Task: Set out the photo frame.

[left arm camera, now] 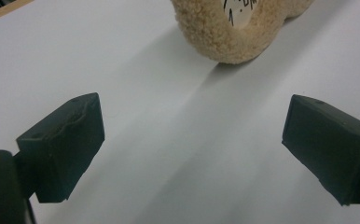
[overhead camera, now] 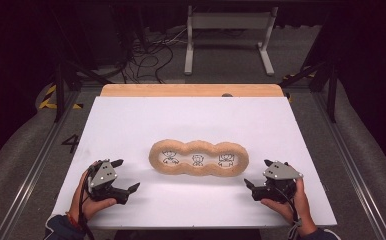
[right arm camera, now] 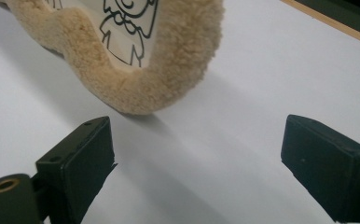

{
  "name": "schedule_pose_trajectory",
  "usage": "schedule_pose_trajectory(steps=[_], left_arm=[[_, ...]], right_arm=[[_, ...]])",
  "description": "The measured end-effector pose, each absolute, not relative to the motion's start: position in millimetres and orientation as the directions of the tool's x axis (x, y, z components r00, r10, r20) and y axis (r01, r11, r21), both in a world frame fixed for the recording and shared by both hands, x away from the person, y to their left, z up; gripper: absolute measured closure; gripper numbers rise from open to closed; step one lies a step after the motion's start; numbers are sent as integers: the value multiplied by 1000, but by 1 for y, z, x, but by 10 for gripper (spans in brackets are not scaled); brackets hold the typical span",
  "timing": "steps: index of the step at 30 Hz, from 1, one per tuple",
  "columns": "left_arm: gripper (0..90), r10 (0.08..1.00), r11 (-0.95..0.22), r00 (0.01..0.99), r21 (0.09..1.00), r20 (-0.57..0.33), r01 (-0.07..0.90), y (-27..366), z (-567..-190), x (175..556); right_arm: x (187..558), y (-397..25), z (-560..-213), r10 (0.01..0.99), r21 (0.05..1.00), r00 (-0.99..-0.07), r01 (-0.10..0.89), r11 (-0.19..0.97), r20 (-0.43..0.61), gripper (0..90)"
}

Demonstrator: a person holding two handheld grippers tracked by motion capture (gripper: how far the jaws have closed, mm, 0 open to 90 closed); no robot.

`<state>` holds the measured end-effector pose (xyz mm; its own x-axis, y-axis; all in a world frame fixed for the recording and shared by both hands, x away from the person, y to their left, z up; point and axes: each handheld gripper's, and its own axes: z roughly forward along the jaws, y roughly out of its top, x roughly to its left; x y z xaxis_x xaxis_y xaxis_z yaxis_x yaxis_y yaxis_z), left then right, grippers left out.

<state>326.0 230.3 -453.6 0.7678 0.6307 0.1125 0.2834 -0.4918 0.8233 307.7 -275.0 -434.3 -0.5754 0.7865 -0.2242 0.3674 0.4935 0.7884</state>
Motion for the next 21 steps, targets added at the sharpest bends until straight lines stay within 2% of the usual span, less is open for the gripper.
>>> schedule_pose_trajectory(steps=[21], left_arm=[[60, 670, -464, 737, 824, 87, 325, 263, -462, 317]], right_arm=[[293, -313, -440, 847, 814, -491, 395, 426, -205, 97]])
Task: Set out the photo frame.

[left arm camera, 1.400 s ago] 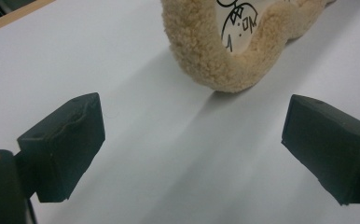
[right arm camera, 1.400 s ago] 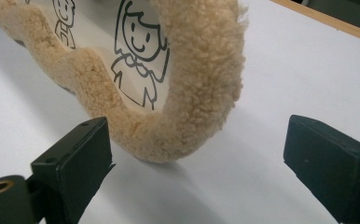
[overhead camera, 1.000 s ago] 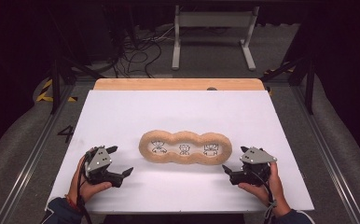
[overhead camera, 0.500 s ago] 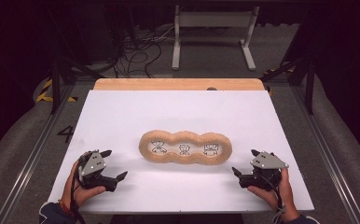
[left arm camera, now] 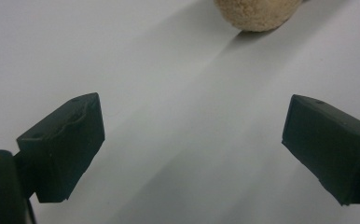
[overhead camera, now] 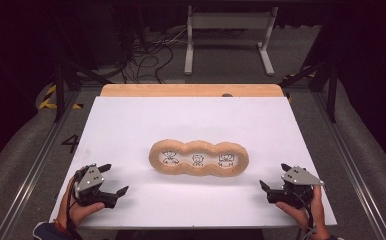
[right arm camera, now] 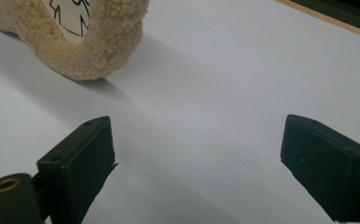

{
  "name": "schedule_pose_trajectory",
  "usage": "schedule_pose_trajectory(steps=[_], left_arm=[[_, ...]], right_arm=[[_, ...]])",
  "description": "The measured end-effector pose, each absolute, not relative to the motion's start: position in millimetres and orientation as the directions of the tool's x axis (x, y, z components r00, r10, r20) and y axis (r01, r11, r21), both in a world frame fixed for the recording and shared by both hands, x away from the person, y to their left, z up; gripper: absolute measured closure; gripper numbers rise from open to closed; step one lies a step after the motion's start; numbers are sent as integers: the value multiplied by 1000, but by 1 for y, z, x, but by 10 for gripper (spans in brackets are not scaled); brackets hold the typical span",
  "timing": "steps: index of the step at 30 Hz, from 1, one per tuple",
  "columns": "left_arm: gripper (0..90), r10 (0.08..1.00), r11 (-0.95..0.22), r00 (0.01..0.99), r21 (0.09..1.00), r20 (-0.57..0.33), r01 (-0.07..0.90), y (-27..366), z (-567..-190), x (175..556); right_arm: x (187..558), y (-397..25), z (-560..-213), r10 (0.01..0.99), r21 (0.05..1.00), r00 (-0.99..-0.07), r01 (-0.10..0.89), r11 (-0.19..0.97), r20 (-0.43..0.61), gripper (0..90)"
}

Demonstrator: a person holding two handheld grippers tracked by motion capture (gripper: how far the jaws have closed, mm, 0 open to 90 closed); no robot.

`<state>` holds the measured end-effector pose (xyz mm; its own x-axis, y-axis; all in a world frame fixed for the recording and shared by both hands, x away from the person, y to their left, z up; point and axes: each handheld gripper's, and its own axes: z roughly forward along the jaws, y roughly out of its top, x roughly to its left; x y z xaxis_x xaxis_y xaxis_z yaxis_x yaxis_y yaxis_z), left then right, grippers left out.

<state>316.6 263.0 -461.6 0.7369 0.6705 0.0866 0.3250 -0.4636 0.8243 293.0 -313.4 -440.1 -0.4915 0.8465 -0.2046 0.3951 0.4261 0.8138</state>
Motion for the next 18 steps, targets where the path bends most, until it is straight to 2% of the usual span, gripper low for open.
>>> schedule_pose_trajectory(steps=[6, 18], left_arm=[[60, 710, -427, 702, 830, 62, 359, 276, -464, 313], [58, 698, -459, 711, 815, 85, 353, 267, -465, 316]], right_arm=[[289, -318, -445, 845, 809, -490, 395, 434, -214, 99], [286, -321, -445, 854, 809, -470, 401, 431, -222, 100]])
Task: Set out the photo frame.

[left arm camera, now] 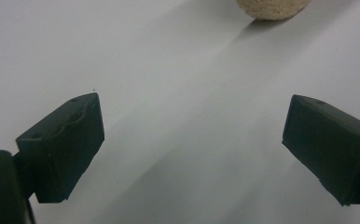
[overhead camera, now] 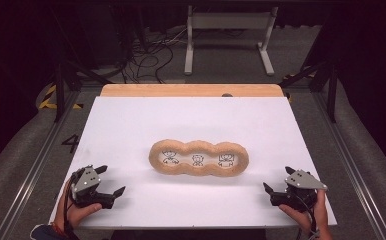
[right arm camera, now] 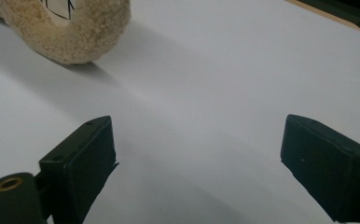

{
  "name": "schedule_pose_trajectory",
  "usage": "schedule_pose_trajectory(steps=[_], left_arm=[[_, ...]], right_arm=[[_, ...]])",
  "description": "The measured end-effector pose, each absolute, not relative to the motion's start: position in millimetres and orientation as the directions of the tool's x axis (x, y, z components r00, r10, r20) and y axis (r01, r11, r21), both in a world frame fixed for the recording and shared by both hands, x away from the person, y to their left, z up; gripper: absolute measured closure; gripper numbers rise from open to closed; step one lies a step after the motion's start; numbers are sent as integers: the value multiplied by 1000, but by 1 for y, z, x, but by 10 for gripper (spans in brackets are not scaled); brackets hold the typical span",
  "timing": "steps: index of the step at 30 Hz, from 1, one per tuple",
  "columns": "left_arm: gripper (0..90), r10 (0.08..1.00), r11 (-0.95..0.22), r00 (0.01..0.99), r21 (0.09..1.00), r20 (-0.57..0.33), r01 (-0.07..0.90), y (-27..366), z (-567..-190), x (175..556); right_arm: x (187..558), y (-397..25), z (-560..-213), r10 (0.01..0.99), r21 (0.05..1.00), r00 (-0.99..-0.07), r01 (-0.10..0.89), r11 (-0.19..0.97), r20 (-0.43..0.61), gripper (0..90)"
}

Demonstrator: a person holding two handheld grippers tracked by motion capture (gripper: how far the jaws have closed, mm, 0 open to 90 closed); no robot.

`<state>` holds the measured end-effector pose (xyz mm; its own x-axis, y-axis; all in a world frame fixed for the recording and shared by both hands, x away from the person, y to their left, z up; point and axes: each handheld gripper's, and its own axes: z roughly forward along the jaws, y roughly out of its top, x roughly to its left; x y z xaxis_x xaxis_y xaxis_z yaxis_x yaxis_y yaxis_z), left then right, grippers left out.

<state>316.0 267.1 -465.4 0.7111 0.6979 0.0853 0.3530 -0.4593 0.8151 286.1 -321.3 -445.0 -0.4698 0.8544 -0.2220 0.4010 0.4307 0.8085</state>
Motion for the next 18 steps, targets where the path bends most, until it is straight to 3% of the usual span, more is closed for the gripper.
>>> schedule_pose_trajectory(steps=[10, 18], left_arm=[[59, 703, -466, 704, 815, 103, 346, 265, -462, 315], [58, 703, -457, 704, 822, 99, 341, 268, -461, 312]], right_arm=[[281, -322, -445, 855, 821, -474, 389, 417, -210, 148], [284, -323, -441, 864, 836, -455, 372, 403, -213, 136]])
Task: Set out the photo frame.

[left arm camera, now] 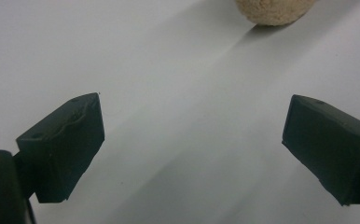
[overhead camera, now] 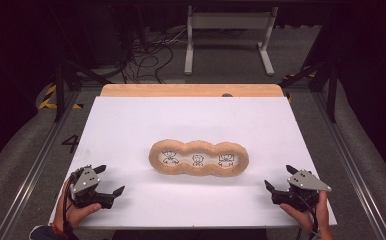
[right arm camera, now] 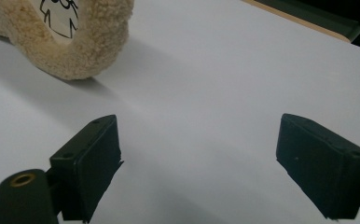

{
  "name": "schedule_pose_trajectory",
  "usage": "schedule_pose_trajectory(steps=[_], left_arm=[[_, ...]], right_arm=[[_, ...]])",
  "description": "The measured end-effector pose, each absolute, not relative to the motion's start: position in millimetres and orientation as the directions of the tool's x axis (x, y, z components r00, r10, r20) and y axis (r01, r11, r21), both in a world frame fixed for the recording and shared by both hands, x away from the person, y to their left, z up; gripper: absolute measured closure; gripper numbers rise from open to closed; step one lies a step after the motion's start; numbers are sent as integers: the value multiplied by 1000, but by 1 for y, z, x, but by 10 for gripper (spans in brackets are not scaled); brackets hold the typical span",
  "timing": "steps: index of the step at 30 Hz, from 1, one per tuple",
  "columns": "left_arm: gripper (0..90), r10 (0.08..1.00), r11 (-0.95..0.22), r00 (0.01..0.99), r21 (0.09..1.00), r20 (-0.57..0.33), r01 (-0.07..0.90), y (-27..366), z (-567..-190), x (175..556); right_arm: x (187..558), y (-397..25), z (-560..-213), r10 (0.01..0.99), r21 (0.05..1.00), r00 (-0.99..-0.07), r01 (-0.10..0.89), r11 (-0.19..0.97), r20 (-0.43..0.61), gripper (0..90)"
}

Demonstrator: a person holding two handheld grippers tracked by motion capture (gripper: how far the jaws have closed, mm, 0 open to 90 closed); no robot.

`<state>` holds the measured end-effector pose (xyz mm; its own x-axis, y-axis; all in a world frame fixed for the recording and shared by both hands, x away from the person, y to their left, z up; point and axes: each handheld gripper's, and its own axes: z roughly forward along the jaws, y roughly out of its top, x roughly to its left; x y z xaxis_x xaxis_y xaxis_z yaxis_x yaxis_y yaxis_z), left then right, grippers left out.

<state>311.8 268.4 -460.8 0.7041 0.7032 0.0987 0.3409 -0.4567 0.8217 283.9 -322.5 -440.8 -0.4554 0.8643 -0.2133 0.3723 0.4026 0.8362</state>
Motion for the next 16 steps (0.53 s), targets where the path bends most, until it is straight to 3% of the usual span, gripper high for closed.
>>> schedule_pose_trajectory(steps=[16], left_arm=[[58, 704, -443, 706, 826, 78, 350, 268, -462, 317]], right_arm=[[289, -321, -447, 860, 809, -454, 401, 429, -231, 118]])
